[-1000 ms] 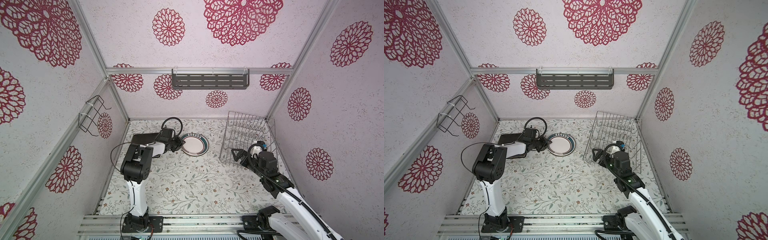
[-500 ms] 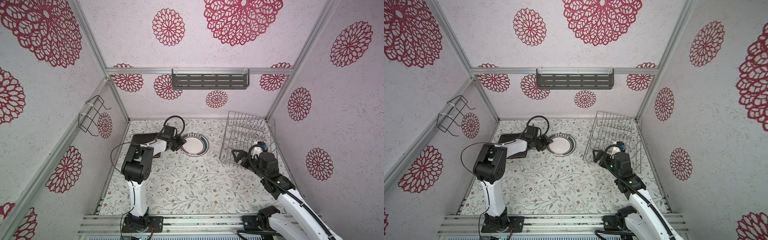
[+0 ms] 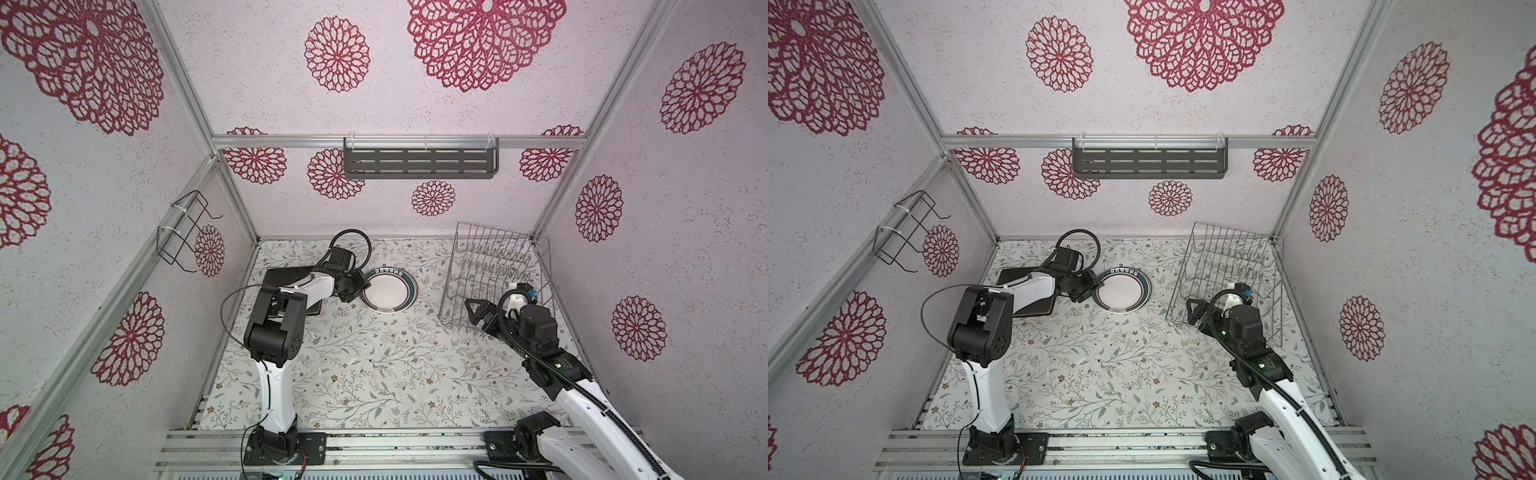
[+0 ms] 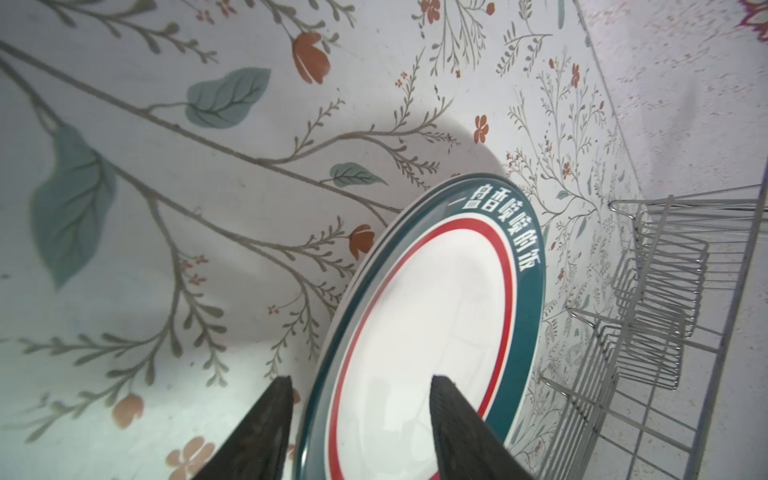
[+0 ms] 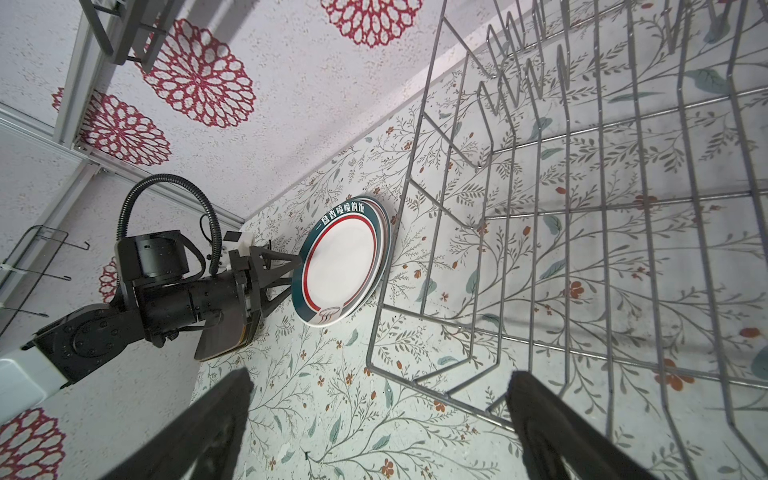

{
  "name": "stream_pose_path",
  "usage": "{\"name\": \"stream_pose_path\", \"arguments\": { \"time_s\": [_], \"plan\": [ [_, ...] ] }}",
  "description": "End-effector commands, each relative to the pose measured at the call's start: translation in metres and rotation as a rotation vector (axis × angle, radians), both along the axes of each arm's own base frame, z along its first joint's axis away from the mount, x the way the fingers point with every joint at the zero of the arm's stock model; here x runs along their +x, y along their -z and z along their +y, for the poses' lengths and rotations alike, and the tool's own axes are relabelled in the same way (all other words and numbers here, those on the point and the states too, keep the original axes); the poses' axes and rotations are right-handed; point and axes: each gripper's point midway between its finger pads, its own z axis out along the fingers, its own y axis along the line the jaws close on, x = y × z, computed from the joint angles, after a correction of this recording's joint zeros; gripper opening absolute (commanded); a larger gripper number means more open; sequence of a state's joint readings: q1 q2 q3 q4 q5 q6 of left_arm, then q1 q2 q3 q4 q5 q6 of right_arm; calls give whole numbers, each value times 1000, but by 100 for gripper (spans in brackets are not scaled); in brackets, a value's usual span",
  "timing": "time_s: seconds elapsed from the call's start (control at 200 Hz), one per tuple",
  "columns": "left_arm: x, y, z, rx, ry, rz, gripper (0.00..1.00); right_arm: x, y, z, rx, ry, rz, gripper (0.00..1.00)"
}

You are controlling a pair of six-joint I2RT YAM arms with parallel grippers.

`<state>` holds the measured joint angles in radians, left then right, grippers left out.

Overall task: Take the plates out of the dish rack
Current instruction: 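Open the left gripper to release the plate onto the stack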

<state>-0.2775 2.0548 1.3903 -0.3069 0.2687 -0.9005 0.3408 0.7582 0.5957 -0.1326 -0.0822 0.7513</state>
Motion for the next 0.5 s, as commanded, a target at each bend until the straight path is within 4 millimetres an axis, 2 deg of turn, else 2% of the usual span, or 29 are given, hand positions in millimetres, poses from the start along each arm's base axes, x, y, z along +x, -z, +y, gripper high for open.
{"name": "stream_pose_path", "arguments": {
  "time_s": [0.0,0.365,0.495],
  "plan": [
    [-1,2,0,49,23,1,58,4,-5,-3,-16,13,-39,99],
    [3,-1,-5,25,34,-1,60,4,-2,-2,-16,6,-35,99],
    [3,-10,-4,32,30,-17,62,4,1,-2,-24,8,-36,99]
  ]
}}
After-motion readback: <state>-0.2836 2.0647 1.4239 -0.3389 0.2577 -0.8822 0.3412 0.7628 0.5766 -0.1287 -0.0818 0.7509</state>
